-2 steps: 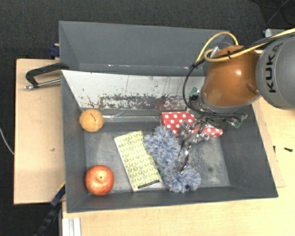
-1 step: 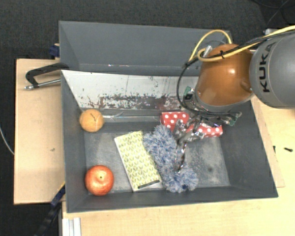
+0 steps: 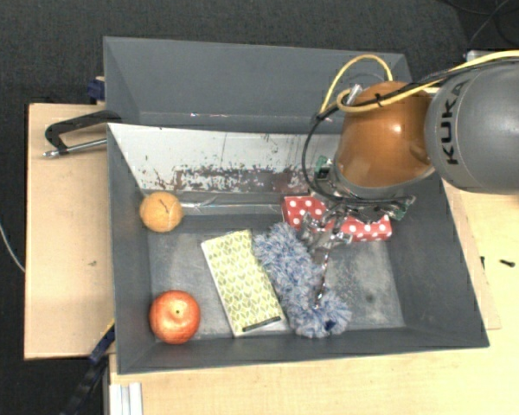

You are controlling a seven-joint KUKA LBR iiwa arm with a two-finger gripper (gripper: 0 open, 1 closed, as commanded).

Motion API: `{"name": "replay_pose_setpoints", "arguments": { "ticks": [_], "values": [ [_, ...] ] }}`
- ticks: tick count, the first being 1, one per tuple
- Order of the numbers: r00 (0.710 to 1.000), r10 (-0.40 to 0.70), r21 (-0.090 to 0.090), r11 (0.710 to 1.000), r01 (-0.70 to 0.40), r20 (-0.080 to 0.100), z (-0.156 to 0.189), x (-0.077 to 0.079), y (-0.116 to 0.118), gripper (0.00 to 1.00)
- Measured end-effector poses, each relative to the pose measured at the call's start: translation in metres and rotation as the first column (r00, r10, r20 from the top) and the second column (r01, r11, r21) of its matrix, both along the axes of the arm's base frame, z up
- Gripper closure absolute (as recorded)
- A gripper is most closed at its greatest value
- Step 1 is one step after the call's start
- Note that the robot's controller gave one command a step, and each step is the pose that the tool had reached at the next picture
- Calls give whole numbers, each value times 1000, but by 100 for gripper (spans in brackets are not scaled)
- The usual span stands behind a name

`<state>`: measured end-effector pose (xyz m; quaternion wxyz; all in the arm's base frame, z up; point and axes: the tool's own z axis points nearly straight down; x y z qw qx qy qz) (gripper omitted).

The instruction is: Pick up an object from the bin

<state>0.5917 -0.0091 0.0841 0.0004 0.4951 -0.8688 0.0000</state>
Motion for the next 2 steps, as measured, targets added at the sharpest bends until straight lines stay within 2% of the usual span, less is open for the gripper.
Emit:
{"name": "replay_pose_setpoints", "arguments": {
  "ticks": [2],
  "values": [
    [1000, 0, 1, 1000, 0, 0, 0, 0, 0, 100]
  ]
}}
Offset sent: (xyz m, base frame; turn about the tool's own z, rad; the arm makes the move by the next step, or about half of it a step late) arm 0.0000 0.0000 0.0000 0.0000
